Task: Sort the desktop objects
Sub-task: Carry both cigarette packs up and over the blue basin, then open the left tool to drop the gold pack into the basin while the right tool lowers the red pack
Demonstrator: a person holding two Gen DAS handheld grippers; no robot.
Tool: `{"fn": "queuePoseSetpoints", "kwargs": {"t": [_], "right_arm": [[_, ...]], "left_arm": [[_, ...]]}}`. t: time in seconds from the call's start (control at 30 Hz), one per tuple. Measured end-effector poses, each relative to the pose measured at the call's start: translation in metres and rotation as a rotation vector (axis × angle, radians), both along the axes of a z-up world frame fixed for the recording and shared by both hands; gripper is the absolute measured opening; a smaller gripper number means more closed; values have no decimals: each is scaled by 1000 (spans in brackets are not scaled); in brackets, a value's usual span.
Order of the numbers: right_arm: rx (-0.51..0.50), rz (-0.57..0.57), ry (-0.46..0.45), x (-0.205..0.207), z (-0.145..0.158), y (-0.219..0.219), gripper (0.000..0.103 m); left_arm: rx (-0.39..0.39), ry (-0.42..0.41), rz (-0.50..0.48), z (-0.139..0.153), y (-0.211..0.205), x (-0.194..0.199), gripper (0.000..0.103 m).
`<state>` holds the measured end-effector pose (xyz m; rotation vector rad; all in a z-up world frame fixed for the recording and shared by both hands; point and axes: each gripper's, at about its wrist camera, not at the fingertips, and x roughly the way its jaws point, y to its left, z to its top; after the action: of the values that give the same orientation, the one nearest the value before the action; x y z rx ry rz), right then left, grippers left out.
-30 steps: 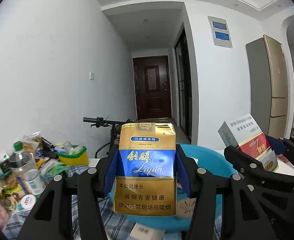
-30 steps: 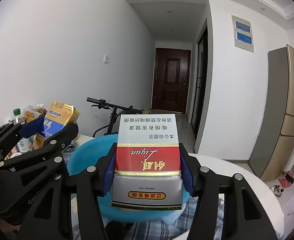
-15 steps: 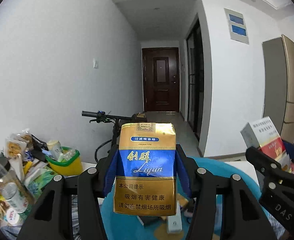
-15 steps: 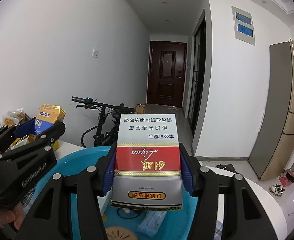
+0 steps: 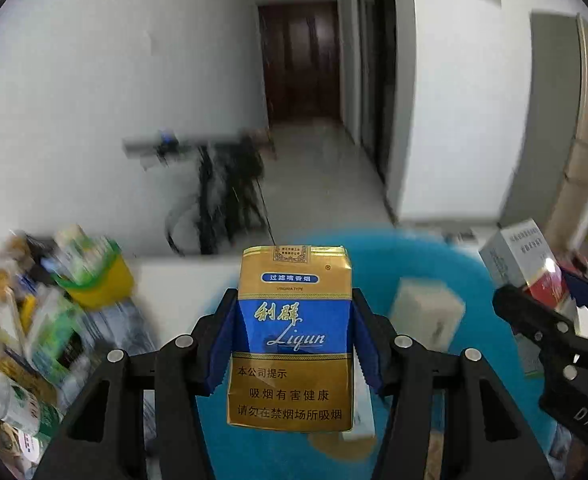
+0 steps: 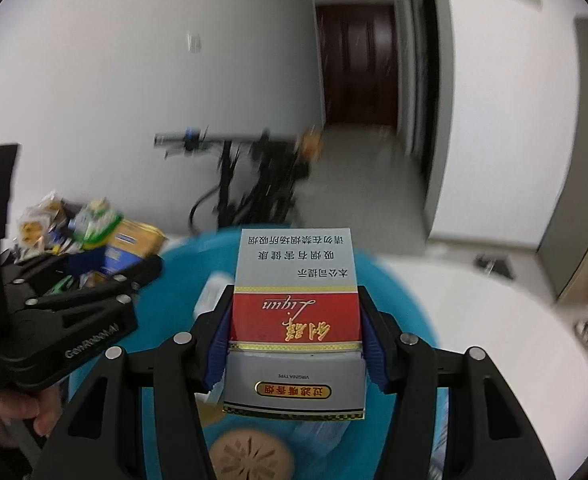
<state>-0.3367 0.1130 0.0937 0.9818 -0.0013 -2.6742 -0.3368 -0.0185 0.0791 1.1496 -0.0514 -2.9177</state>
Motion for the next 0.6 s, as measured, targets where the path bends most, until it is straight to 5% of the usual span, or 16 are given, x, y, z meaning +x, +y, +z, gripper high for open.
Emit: {"fn": "queuePoseSetpoints", "kwargs": {"t": [0.07,0.17,0.27,0.4,0.6], "right_arm": [[2,29,-83,-7,-10,1,54],[-1,46,-154,-15,-22,8,54],[-12,38,-203,-18,-31,14,54],[0,54,-287,-24,-44,18,54],[63,59,-284,-21,-48,14,54]], "left_arm": [[27,-134,-28,-19,-2,-14,56],[-18,-228,-31,-40,-1,-24,56],[32,-322,-10,-59,-8,-30,56],[31,-386,0,-72,-9,-35,56],[-13,-435,26,-86,-4,-38,56]]}}
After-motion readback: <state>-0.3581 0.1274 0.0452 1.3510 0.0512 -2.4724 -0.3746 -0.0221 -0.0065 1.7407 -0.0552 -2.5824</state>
